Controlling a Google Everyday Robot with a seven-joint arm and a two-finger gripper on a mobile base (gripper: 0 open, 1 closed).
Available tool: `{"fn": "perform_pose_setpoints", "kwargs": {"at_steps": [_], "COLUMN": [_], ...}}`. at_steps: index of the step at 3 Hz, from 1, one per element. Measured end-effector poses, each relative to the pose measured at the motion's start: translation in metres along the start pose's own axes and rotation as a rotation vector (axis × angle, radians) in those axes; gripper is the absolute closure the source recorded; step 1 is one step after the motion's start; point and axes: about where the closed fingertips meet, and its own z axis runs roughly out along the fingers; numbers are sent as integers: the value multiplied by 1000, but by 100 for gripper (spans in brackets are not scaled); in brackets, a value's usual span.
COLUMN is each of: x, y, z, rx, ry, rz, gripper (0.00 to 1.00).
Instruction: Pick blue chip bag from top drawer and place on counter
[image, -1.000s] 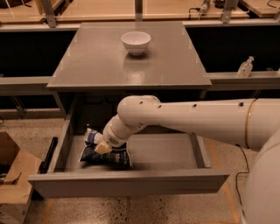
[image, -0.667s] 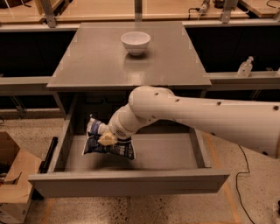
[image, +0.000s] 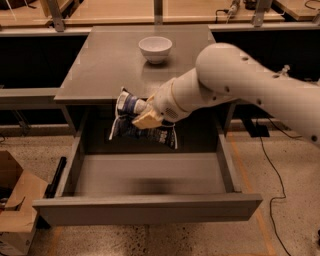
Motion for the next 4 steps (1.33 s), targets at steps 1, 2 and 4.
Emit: {"fn": "perform_pose_setpoints", "kwargs": {"at_steps": [1,2,4], "x": [-38,-70,-26], "y": [-51,-76,-97], "z": [-80,-121,-97], "rx": [112,188,293], "ry": [-34,-96,-61], "rz": [-90,-110,-37], "gripper": [100,100,100]}}
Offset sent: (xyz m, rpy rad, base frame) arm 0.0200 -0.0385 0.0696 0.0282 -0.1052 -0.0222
